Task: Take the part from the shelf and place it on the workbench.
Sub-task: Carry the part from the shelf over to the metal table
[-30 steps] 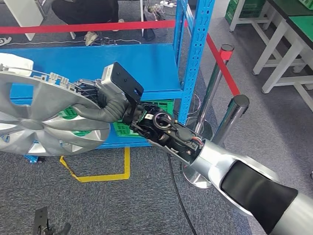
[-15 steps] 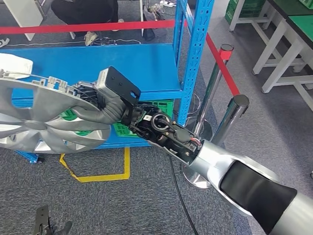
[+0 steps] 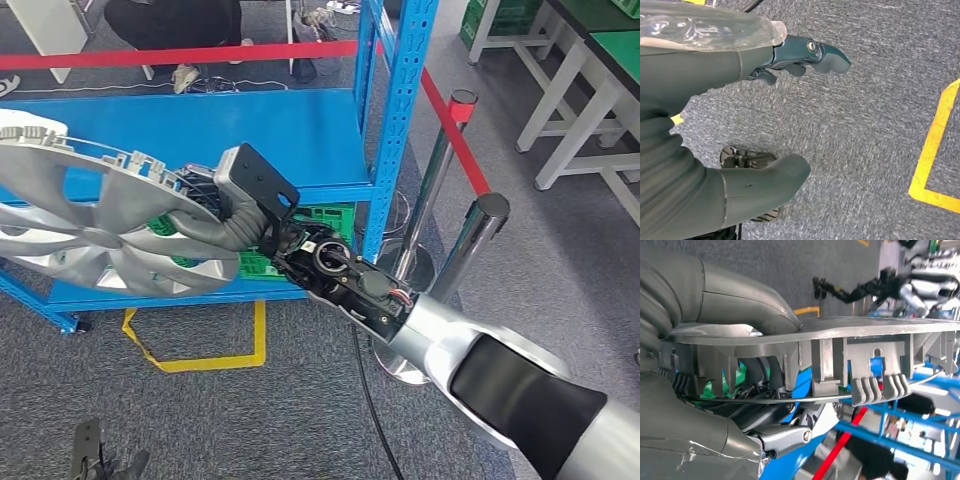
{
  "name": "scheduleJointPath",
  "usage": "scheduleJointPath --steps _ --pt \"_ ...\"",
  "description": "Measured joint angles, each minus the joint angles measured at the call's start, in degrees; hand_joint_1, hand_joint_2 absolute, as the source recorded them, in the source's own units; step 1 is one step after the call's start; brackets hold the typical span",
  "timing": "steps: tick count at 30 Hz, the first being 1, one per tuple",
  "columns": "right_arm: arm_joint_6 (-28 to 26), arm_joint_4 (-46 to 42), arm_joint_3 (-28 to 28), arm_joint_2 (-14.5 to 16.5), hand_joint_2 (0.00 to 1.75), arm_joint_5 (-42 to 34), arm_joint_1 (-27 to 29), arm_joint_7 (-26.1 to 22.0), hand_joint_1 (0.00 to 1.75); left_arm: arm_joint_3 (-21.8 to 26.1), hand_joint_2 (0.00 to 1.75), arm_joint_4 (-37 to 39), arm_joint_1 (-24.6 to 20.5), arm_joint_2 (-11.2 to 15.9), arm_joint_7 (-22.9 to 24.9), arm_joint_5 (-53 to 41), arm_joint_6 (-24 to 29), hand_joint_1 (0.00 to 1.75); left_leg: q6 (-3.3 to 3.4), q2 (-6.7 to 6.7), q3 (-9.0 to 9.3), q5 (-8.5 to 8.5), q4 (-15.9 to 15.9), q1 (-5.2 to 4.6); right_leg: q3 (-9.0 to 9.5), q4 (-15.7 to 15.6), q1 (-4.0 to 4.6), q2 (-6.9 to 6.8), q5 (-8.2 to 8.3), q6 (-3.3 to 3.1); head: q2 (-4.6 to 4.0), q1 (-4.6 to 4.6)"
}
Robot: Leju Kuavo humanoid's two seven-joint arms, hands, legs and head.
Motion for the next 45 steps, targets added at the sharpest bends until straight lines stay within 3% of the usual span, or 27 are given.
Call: scheduleJointPath --steps 12,24,45 --pt "-3.0 0.0 -3.7 -2.1 1.75 2.8 4.1 -0.9 1.75 0.0 1.75 0.0 0.0 1.4 -0.8 0.2 -0.4 0.0 -0.01 0.02 0.04 -0.01 0.0 0.0 0.01 0.0 0.0 0.04 -0.02 0.02 0.0 -0.06" --pt "-3.4 -3.8 -6.8 -5.0 1.75 4.9 6.4 2.4 1.75 0.0 1.75 0.0 -2.2 2.1 -0.8 0.0 -0.5 0.0 -0.01 0.03 0.06 -0.01 0.0 -0.01 0.02 0.0 0.0 0.07 -0.01 0.03 0.0 -0.05" --pt "-2.1 -4.2 -8.7 -5.2 1.75 4.8 6.0 0.1 1.75 0.0 1.75 0.0 -3.7 5.1 -1.6 1.3 -0.2 0.0 -0.02 0.06 0.09 -0.01 -0.1 0.0 0.03 0.0 0.0 0.1 -0.03 0.01 0.0 -0.11"
